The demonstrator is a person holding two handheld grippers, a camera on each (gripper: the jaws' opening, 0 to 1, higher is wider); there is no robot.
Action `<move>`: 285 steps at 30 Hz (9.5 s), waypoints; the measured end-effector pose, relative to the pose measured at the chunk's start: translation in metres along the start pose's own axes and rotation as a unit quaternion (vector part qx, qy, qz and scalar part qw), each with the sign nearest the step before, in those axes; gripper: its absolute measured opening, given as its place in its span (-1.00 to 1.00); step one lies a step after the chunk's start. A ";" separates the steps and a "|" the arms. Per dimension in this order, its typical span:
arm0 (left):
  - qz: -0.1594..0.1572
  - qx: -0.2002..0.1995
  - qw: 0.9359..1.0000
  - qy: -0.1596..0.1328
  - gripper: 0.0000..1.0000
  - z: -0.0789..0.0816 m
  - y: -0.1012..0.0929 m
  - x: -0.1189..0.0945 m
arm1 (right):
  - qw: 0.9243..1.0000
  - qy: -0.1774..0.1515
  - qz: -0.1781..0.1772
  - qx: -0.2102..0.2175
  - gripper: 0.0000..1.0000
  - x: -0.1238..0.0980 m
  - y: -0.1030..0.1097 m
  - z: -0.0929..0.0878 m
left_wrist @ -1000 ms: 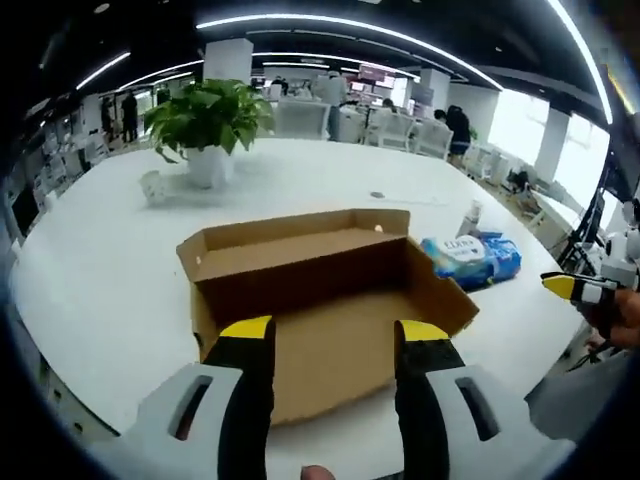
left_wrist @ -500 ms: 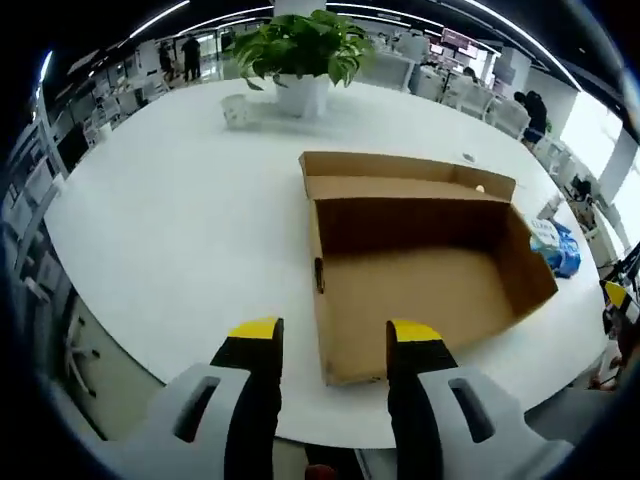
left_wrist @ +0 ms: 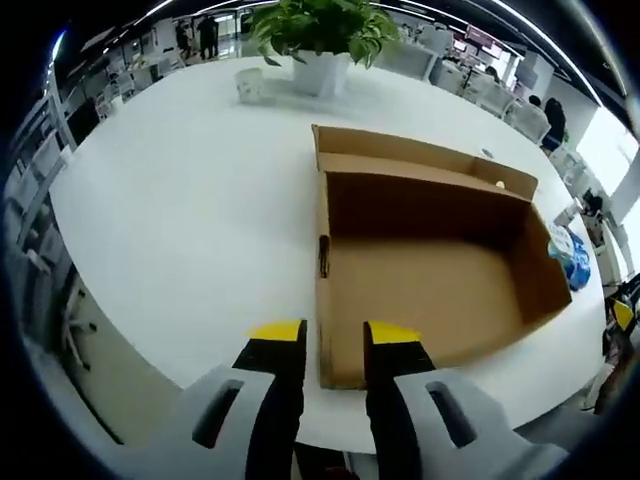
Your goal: Operate the shoe box by opening the lid, removing the specified soft item, and placing it in the target area until the item is outside and the box remains undamaged.
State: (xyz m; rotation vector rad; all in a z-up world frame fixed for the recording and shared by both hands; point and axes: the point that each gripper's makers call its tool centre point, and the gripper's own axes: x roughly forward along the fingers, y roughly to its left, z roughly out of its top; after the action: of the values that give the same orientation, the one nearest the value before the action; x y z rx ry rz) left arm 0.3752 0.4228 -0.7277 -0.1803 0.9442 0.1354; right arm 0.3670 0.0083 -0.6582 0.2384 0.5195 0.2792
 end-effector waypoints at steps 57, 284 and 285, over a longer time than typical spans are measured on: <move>0.032 0.019 0.998 -0.051 -0.92 0.000 0.005 0.021 | 0.996 0.043 0.075 0.030 -0.33 0.174 0.081 0.072; -0.132 -0.012 0.988 -0.082 -0.63 0.011 -0.016 0.033 | 0.979 0.014 -0.027 -0.202 -1.00 0.098 0.088 0.022; -0.137 -0.013 0.987 -0.082 -0.62 0.011 -0.016 0.033 | 0.979 0.016 -0.027 -0.201 -1.00 0.098 0.087 0.019</move>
State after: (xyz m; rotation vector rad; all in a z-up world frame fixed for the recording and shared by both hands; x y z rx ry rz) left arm 0.4059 0.4103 -0.7470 -0.3167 0.7448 -0.0907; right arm 0.4412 0.1183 -0.6607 -0.1735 0.4893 0.3285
